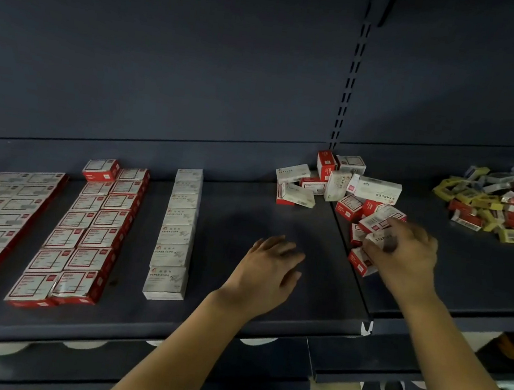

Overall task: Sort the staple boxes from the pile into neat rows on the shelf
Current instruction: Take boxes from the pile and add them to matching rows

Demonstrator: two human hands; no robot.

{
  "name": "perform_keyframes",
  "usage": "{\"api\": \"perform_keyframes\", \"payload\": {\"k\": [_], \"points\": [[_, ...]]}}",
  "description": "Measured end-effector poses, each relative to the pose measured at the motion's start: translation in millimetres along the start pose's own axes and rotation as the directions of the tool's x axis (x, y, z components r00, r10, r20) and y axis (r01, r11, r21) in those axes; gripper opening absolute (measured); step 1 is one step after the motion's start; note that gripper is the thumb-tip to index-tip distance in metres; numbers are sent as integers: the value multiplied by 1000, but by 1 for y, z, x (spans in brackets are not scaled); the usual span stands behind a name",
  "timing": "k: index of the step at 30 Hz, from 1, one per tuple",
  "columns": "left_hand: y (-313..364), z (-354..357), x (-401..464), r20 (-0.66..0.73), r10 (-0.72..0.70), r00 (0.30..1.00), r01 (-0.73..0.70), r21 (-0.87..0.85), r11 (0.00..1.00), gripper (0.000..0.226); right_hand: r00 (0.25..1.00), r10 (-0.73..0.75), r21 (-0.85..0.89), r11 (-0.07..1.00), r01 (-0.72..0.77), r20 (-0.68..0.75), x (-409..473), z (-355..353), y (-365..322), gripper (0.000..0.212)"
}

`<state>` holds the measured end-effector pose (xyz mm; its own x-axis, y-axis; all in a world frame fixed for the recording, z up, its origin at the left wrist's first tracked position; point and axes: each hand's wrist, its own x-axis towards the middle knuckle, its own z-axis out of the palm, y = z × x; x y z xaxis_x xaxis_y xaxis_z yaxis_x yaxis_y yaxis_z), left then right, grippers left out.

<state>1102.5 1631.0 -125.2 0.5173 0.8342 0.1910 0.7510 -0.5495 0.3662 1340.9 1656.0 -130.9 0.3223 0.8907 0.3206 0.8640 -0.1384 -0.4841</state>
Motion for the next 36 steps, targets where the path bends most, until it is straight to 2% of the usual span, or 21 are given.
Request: {"api": "perform_keyframes", "payload": {"k": [4, 6, 8, 10, 12, 13, 14, 15, 21, 23, 26, 32, 36], "points": [[4, -5, -4, -70, -52, 996, 34, -237, 971, 35, 995, -51, 144, 988, 62, -83, -12, -2, -19, 61], [9, -6, -6, -122, -124, 985, 67, -390, 918, 30, 988, -115, 227, 964, 135, -100, -22, -4, -37, 61], [14, -8, -7, -122, -215, 969, 112, -558, 822, 27, 975, -188, 294, 931, 214, -115, -35, -5, -55, 62], [19, -12, -8, -50, -303, 952, 162, -756, 634, 24, 968, -232, 347, 903, 252, -98, -50, -3, -72, 66], [23, -18, -10, 114, -361, 925, 233, -923, 307, 24, 957, -267, 374, 881, 289, -110, -62, 2, -83, 67], [22, -20, -11, 193, -360, 913, 255, -958, 132, 30, 954, -272, 384, 874, 299, -125, -68, 6, -88, 65], [20, -21, -14, 239, -349, 906, 257, -966, 4, 33, 954, -267, 391, 870, 300, -138, -74, 9, -93, 63], [19, -24, -16, 252, -336, 907, 245, -967, -65, 32, 954, -260, 394, 869, 299, -150, -79, 12, -98, 61], [9, -31, -32, 229, -402, 887, 184, -972, -148, 26, 946, -303, 380, 867, 324, -114, -99, 20, -117, 65], [6, -34, -35, 219, -442, 870, 165, -974, -158, 27, 937, -345, 471, 819, 327, -50, -99, 15, -118, 67], [0, -41, -38, 189, -503, 844, 109, -977, -183, 32, 922, -376, 659, 717, 228, 90, -95, 4, -114, 74], [-3, -51, -47, 121, -548, 827, 47, -988, -147, 34, 930, -359, 783, 599, 164, 80, -84, -8, -111, 47], [-4, -52, -51, 111, -535, 837, 33, -988, -153, 33, 922, -386, 791, 575, 210, 36, -85, -7, -111, 37]]}}
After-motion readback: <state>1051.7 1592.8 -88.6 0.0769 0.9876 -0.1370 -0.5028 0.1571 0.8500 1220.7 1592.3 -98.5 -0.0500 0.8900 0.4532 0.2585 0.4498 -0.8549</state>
